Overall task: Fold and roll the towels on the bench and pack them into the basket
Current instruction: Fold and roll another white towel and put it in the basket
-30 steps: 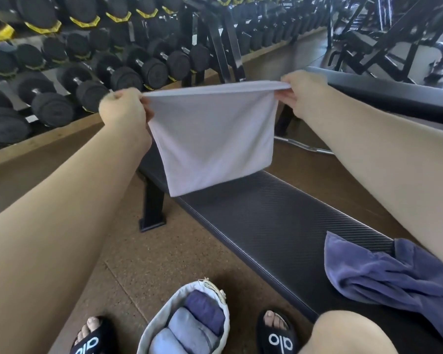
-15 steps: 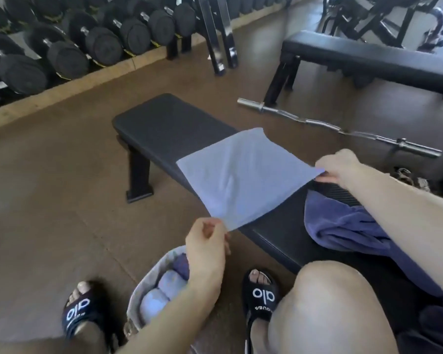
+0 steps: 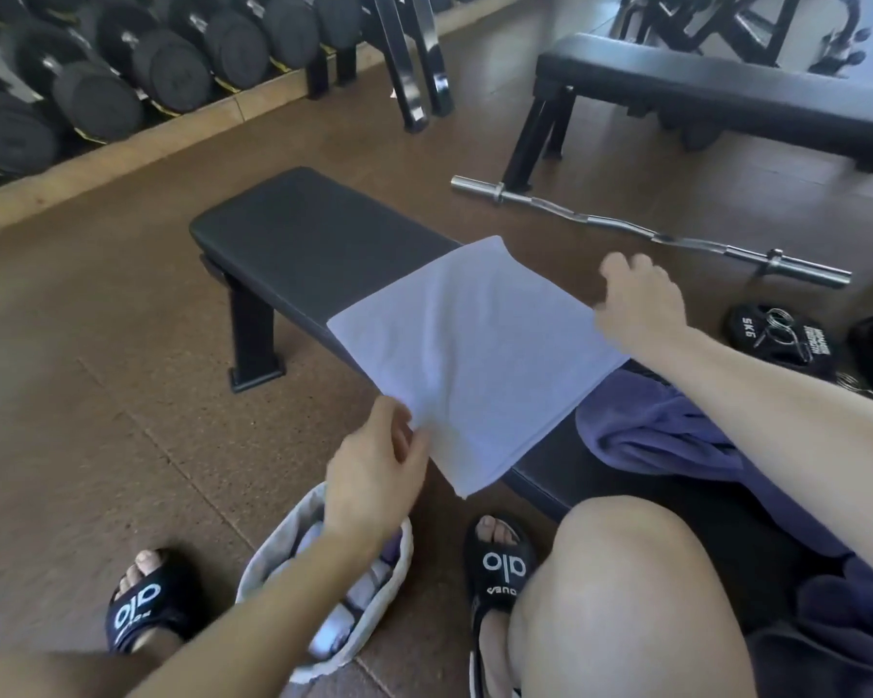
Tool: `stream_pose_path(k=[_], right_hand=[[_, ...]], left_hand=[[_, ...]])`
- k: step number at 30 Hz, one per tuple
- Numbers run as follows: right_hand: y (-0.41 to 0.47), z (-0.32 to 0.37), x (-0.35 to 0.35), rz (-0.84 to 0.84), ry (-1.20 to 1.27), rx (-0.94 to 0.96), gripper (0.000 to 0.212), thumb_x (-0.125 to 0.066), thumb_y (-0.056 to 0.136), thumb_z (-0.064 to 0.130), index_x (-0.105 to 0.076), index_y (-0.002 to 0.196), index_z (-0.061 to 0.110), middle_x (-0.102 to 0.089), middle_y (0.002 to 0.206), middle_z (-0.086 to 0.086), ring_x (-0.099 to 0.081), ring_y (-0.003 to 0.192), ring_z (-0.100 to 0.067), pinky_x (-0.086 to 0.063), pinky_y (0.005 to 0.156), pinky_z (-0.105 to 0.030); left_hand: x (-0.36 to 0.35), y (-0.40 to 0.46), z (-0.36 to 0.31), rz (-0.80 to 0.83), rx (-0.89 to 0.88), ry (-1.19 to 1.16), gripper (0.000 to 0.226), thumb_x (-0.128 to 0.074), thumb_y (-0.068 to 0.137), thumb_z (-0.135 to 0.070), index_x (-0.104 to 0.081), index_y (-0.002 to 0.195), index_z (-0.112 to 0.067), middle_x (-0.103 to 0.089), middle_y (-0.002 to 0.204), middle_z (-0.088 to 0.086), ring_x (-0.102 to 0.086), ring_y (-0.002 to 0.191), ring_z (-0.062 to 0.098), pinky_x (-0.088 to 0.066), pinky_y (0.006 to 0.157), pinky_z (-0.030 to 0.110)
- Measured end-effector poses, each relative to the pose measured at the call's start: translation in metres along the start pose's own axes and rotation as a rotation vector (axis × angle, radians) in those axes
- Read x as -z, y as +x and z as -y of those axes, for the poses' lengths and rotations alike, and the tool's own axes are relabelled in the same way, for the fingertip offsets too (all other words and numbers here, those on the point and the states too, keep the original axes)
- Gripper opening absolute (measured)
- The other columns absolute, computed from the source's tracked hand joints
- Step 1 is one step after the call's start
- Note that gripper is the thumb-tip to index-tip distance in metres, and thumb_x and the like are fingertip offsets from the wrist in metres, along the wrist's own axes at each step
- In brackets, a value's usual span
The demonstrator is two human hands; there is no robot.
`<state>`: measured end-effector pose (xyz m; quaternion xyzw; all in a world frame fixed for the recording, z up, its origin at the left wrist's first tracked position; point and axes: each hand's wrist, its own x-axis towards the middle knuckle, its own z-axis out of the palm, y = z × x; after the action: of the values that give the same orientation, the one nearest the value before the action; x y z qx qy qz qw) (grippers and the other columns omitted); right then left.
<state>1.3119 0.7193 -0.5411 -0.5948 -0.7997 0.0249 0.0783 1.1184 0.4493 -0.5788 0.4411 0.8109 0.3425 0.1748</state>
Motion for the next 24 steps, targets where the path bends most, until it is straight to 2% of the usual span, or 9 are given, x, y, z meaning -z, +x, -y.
stream_pose_path(k=[2, 4, 5, 7, 11, 16, 18, 21, 24], right_hand=[[-0.005, 0.032, -0.011, -0.119, 0.001, 0.329, 0.047, -0.057, 0.087, 0.014, -0.053, 0.135, 0.014, -0.056, 0.127, -0.017, -0.055, 0.112, -0.042, -0.047, 0.092, -0.047], [-0.012, 0.072, -0.030, -0.105, 0.021, 0.620, 0.052, -0.051, 0.094, 0.023, -0.048, 0.145, 0.016, -0.053, 0.141, -0.014, -0.053, 0.123, -0.037, -0.043, 0.100, -0.045], [-0.019, 0.092, -0.041, -0.051, 0.020, 0.686, 0.053, -0.043, 0.099, 0.027, -0.042, 0.151, 0.017, -0.047, 0.150, -0.013, -0.048, 0.132, -0.034, -0.038, 0.105, -0.045], [-0.028, 0.116, -0.060, 0.076, 0.004, 0.672, 0.055, -0.026, 0.105, 0.034, -0.025, 0.158, 0.020, -0.029, 0.162, -0.007, -0.031, 0.146, -0.028, -0.023, 0.115, -0.042], [-0.018, 0.081, -0.071, 0.112, -0.029, 0.495, 0.071, 0.001, 0.096, 0.047, -0.023, 0.159, 0.023, -0.020, 0.166, -0.004, -0.020, 0.150, -0.028, -0.016, 0.118, -0.044], [0.014, 0.045, -0.065, 0.042, -0.077, 0.137, 0.075, -0.004, 0.090, 0.048, -0.037, 0.149, 0.017, -0.041, 0.150, -0.014, -0.039, 0.134, -0.035, -0.029, 0.109, -0.049], [0.012, 0.066, -0.060, -0.006, -0.078, 0.228, 0.069, -0.012, 0.093, 0.046, -0.043, 0.145, 0.013, -0.047, 0.141, -0.017, -0.044, 0.128, -0.038, -0.033, 0.106, -0.049], [-0.008, 0.096, -0.066, 0.042, -0.018, 0.571, 0.063, -0.013, 0.100, 0.047, -0.032, 0.156, 0.024, -0.034, 0.160, -0.010, -0.033, 0.145, -0.033, -0.028, 0.115, -0.050], [-0.004, 0.080, -0.073, 0.133, 0.007, 0.516, 0.058, -0.011, 0.102, 0.046, -0.023, 0.158, 0.032, -0.017, 0.166, 0.000, -0.017, 0.151, -0.025, -0.017, 0.119, -0.043]], left_hand=[[0.008, 0.026, -0.003, -0.056, -0.230, 0.206, 0.026, -0.053, 0.099, -0.032, -0.054, 0.124, -0.025, -0.062, 0.104, -0.009, -0.063, 0.086, 0.014, -0.052, 0.075, 0.034], [0.005, 0.053, -0.013, -0.024, -0.399, 0.396, 0.046, -0.045, 0.103, -0.032, -0.043, 0.146, -0.018, -0.054, 0.139, 0.004, -0.057, 0.119, 0.024, -0.047, 0.100, 0.040], [0.001, 0.065, -0.019, 0.023, -0.416, 0.470, 0.052, -0.039, 0.104, -0.034, -0.035, 0.153, -0.016, -0.044, 0.152, 0.007, -0.046, 0.136, 0.027, -0.039, 0.112, 0.043], [-0.008, 0.084, -0.022, 0.139, -0.371, 0.592, 0.058, -0.025, 0.107, -0.039, -0.018, 0.160, -0.015, -0.020, 0.166, 0.006, -0.020, 0.153, 0.026, -0.020, 0.124, 0.045], [-0.004, 0.102, 0.004, 0.342, -0.235, 0.665, 0.064, -0.010, 0.105, -0.053, 0.000, 0.161, -0.026, 0.007, 0.169, -0.004, 0.007, 0.155, 0.021, -0.001, 0.126, 0.043], [0.005, 0.106, 0.003, 0.324, -0.181, 0.597, 0.064, -0.006, 0.100, -0.060, -0.004, 0.160, -0.037, 0.006, 0.169, -0.004, 0.008, 0.155, 0.019, 0.003, 0.126, 0.041], [-0.002, 0.110, 0.002, 0.297, -0.156, 0.639, 0.061, -0.009, 0.102, -0.060, -0.002, 0.159, -0.040, 0.008, 0.169, 0.000, 0.009, 0.155, 0.024, 0.002, 0.126, 0.046], [-0.010, 0.110, 0.008, 0.282, -0.105, 0.653, 0.064, -0.009, 0.099, -0.065, 0.005, 0.158, -0.044, 0.013, 0.168, -0.002, 0.014, 0.154, 0.024, 0.002, 0.124, 0.051], [-0.009, 0.110, 0.018, 0.232, -0.038, 0.623, 0.069, -0.010, 0.097, -0.070, 0.005, 0.158, -0.042, 0.013, 0.168, 0.000, 0.014, 0.154, 0.024, -0.003, 0.124, 0.053]])
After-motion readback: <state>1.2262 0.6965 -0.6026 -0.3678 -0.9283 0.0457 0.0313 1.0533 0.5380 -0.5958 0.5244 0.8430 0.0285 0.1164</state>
